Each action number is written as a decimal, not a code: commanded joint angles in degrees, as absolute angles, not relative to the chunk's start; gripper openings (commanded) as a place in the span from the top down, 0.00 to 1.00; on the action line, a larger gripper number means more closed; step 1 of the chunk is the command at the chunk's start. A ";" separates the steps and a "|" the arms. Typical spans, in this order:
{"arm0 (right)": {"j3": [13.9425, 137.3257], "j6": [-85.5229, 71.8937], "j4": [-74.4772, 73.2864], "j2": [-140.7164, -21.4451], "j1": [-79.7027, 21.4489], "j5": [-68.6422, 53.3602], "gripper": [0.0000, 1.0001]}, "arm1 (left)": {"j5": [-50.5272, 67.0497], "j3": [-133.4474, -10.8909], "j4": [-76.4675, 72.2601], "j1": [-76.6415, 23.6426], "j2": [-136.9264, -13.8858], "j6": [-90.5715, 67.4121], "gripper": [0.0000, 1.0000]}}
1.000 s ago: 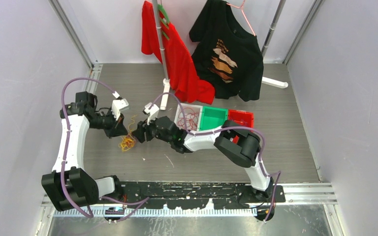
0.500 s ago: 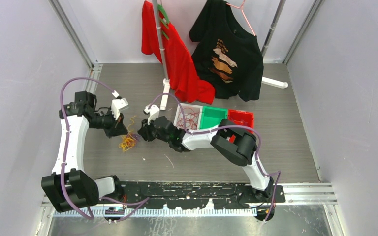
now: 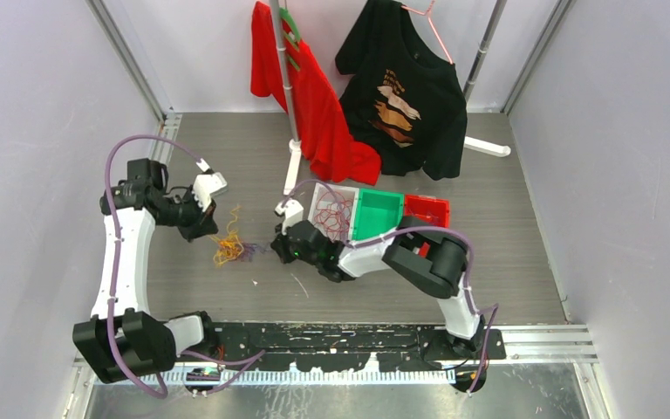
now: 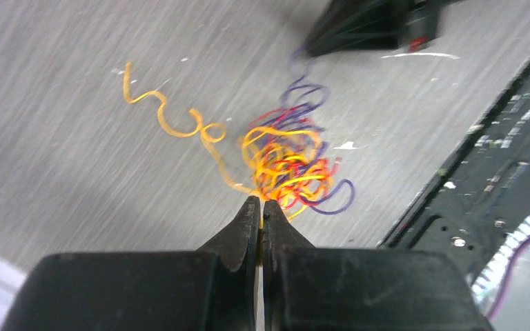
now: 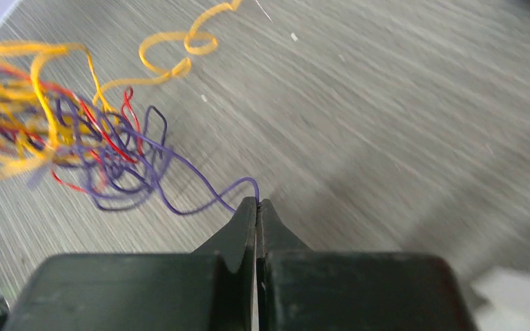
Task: Untangle the cables
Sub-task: Untie the cable.
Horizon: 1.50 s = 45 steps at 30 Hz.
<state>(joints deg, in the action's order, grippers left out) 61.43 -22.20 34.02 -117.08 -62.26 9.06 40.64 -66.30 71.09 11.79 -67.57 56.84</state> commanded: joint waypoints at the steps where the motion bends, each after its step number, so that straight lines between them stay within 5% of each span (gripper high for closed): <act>1: 53.66 -20.30 38.75 -106.17 -63.26 13.73 0.99 | 29.77 -66.80 62.05 12.88 -65.30 55.64 1.00; 13: 35.71 -22.06 37.76 -91.60 -71.40 24.47 0.99 | 22.20 -67.20 51.66 17.36 -67.82 55.13 1.00; 26: 23.41 -23.84 18.57 -64.56 -72.42 31.71 0.99 | 17.43 -63.25 42.97 17.93 -70.93 54.65 1.00; 34: 28.09 -21.43 8.92 -47.78 -72.42 31.96 0.99 | 16.02 -58.33 40.06 18.40 -74.32 56.07 1.00; 45: 35.78 -18.71 1.93 -47.82 -72.42 25.91 0.99 | 18.01 -57.92 41.80 20.14 -74.92 56.91 1.00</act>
<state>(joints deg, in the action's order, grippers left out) 34.13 -19.68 3.66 -46.48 -72.23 29.15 15.55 -56.10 42.26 18.63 -75.18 56.18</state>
